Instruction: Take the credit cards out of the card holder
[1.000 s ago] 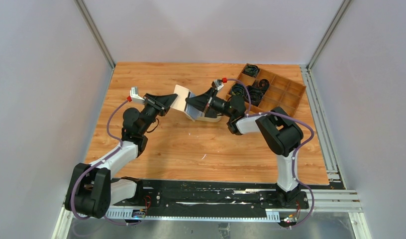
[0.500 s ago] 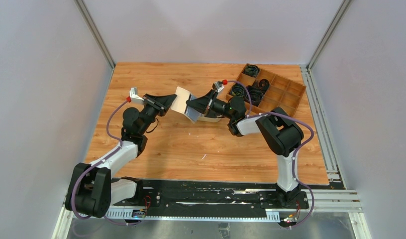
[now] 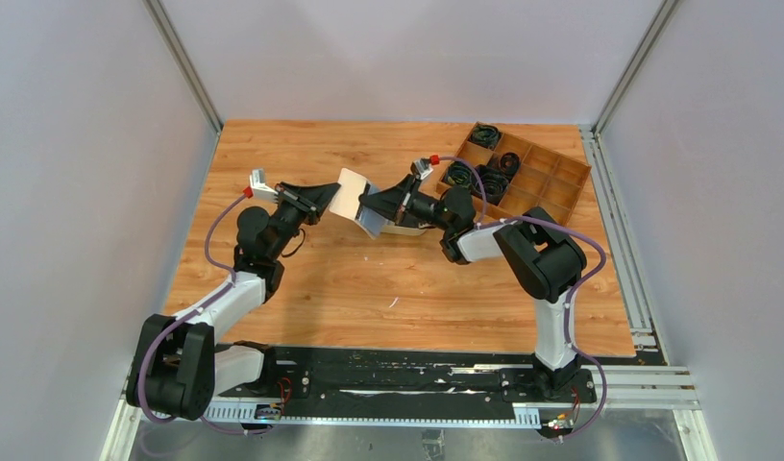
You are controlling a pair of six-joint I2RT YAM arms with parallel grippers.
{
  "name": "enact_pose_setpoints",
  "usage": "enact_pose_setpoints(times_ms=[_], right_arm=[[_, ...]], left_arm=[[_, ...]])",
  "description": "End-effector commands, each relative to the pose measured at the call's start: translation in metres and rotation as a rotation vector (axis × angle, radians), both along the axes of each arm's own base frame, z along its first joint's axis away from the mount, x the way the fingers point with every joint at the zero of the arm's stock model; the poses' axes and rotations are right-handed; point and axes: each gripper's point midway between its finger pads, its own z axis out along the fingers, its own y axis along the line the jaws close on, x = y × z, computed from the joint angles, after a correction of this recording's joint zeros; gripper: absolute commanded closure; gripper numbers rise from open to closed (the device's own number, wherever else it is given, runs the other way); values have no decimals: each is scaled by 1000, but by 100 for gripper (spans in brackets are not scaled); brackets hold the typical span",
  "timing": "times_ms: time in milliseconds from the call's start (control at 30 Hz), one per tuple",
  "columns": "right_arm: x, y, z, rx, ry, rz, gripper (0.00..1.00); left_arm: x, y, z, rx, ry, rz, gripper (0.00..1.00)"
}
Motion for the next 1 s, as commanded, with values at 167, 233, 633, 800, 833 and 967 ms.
enact_pose_setpoints(times_ms=[167, 233, 633, 800, 833, 967], right_arm=[[-25, -5, -28, -63, 14, 41, 100], [-28, -6, -35, -71, 25, 44, 100], [-32, -34, -61, -157, 48, 19, 100], [-27, -48, -67, -225, 28, 19, 100], [-26, -51, -69, -249, 24, 18, 100], [-28, -59, -77, -389, -31, 60, 100]], left_arm=[[3, 20, 31, 0, -100, 50, 100], [4, 22, 33, 0, -105, 55, 100], [1, 29, 26, 26, -75, 67, 100], [-1, 27, 25, 37, -62, 51, 100], [-2, 27, 26, 37, -62, 49, 100], [-9, 29, 22, 22, -51, 54, 100]])
